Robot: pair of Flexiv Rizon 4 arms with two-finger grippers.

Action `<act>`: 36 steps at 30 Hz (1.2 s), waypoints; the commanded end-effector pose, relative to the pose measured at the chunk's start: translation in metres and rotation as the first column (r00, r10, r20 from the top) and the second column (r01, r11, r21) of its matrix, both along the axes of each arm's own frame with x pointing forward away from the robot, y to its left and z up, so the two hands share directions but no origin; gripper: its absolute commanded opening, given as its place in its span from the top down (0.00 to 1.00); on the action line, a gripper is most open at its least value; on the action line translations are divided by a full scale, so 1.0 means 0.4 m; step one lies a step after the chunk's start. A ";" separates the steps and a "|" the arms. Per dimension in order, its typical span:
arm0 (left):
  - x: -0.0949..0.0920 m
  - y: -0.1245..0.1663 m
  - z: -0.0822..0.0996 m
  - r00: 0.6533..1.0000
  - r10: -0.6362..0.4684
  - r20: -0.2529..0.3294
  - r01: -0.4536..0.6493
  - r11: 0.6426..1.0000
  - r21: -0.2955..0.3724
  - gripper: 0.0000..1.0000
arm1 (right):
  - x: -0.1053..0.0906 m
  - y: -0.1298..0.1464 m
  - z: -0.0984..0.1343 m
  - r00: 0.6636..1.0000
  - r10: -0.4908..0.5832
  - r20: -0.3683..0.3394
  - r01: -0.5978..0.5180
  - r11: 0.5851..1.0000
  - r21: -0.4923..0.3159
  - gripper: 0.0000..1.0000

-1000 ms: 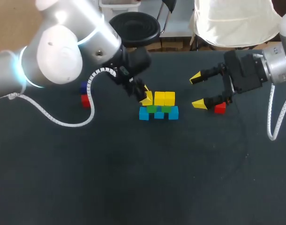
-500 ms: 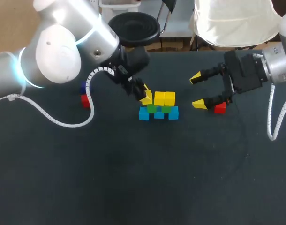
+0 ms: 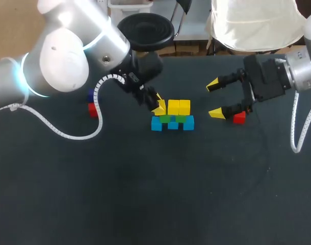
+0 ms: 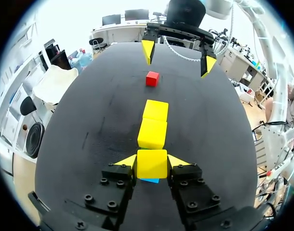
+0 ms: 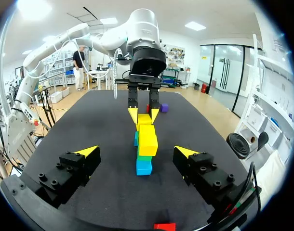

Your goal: Place the blue cubes, place green cubes on the blue cubes, place the yellow cubes on the green cubes, then place the red cubes on the yellow cubes, and place purple cube on the red cubes.

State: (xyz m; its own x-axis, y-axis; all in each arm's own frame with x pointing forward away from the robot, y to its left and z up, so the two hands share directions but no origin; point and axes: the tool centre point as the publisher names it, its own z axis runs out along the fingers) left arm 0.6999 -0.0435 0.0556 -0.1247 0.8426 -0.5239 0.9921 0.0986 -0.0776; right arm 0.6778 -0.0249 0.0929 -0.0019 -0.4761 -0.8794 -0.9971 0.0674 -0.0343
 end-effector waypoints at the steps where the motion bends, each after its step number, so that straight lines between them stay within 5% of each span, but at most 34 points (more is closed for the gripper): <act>1: 0.003 0.002 0.001 1.000 -0.002 0.000 0.002 1.000 -0.004 1.00 | 0.000 0.000 0.000 1.000 0.000 0.001 0.000 1.000 0.001 0.00; 36: 0.003 -0.011 0.000 1.000 -0.011 -0.003 0.011 1.000 -0.014 1.00 | 0.000 0.000 0.000 1.000 0.000 0.001 0.000 1.000 0.001 0.00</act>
State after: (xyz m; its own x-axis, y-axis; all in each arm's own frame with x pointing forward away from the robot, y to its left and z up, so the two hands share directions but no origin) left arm 0.6994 -0.0478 0.0565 -0.1195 0.8366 -0.5346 0.9927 0.0907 -0.0799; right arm 0.6778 -0.0249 0.0929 -0.0019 -0.4761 -0.8794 -0.9971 0.0674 -0.0343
